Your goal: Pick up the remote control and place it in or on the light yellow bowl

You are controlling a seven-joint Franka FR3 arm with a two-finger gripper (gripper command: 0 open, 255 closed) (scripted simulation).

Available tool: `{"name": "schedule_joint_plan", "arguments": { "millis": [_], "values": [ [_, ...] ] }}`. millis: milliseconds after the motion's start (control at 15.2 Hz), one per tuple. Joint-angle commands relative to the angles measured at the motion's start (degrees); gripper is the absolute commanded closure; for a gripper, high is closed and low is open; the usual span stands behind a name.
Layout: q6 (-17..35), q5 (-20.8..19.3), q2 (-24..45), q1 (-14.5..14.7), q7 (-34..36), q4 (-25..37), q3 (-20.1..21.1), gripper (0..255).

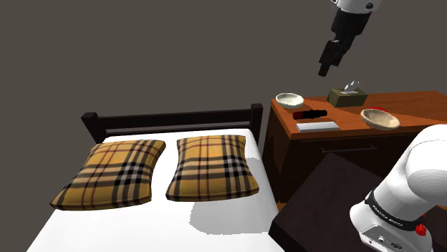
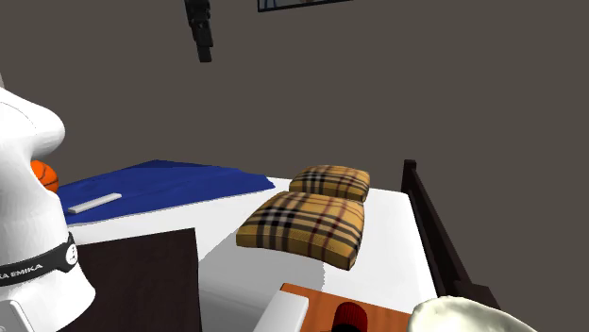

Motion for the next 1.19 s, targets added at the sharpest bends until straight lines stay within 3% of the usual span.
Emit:
{"name": "schedule_joint_plan", "arguments": {
  "millis": [0,594,1122],
  "values": [
    [0.0,0.0,0.0,0.0,0.0,0.0,0.0,0],
    [11.5,-6.7,-1.7,0.0,-16.6,-13.4,-11.6,0],
    [24.1,-13.5,4.8,-0.2,-31.8,-19.3,-23.9,0]
  ]
}}
